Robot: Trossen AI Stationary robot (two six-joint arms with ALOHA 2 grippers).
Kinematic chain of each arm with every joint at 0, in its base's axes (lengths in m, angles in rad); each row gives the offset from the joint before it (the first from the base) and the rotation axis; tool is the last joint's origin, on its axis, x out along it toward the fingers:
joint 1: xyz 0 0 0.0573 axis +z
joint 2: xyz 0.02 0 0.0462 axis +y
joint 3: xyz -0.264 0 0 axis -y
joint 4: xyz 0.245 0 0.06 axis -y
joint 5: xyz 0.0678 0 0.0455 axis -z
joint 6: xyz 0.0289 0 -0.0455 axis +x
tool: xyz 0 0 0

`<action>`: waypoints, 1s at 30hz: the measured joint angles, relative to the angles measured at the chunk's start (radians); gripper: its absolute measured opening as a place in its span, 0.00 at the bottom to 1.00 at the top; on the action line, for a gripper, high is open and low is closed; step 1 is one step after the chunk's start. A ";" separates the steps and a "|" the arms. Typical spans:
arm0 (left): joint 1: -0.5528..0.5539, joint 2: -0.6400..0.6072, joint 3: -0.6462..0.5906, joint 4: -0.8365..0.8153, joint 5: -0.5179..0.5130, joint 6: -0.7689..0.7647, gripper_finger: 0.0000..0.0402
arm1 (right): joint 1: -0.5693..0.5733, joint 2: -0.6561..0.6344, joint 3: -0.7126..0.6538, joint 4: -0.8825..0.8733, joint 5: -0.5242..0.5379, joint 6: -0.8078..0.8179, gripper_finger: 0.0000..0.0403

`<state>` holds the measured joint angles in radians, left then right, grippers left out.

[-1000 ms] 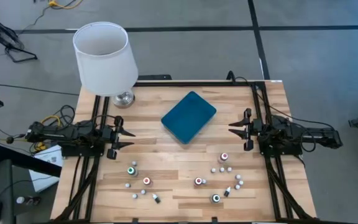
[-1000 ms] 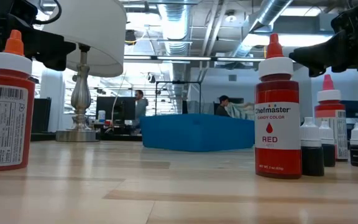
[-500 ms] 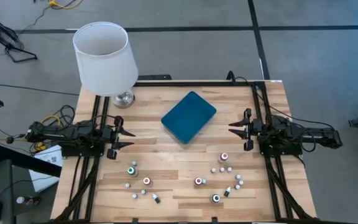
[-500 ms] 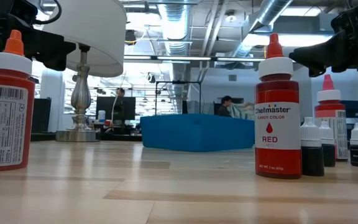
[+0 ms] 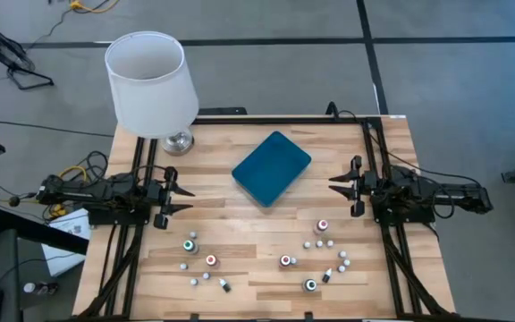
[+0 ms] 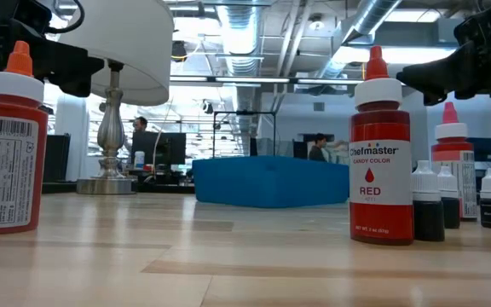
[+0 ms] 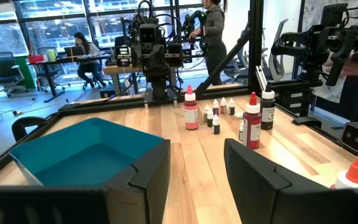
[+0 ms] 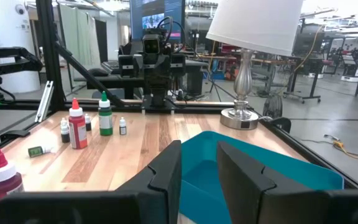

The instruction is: Pick & Place food coloring

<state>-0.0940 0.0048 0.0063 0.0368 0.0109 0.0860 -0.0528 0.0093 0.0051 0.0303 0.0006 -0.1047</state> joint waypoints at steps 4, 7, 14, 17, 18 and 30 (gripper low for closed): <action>0.000 -0.001 0.000 0.089 0.003 -0.011 0.36 | 0.000 0.000 0.000 0.000 0.000 0.000 0.23; 0.000 0.000 0.000 0.123 0.032 -0.128 0.36 | 0.000 0.000 0.000 0.001 0.000 0.000 0.23; 0.000 0.000 0.000 0.125 0.038 -0.302 0.36 | 0.000 0.000 0.000 0.016 -0.001 0.080 0.23; 0.000 0.000 0.000 0.116 0.032 -0.280 0.36 | 0.000 0.000 0.000 0.070 -0.001 0.229 0.23; 0.000 0.000 0.000 0.116 0.018 -0.266 0.36 | 0.000 0.000 0.000 0.101 -0.001 0.264 0.23; 0.000 0.000 0.000 0.139 -0.142 -0.167 0.36 | -0.015 0.001 0.027 0.291 0.000 0.284 0.23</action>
<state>-0.0937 0.0048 0.0063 0.1759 -0.1307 -0.0808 -0.0677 0.0101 0.0324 0.3209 0.0010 0.1791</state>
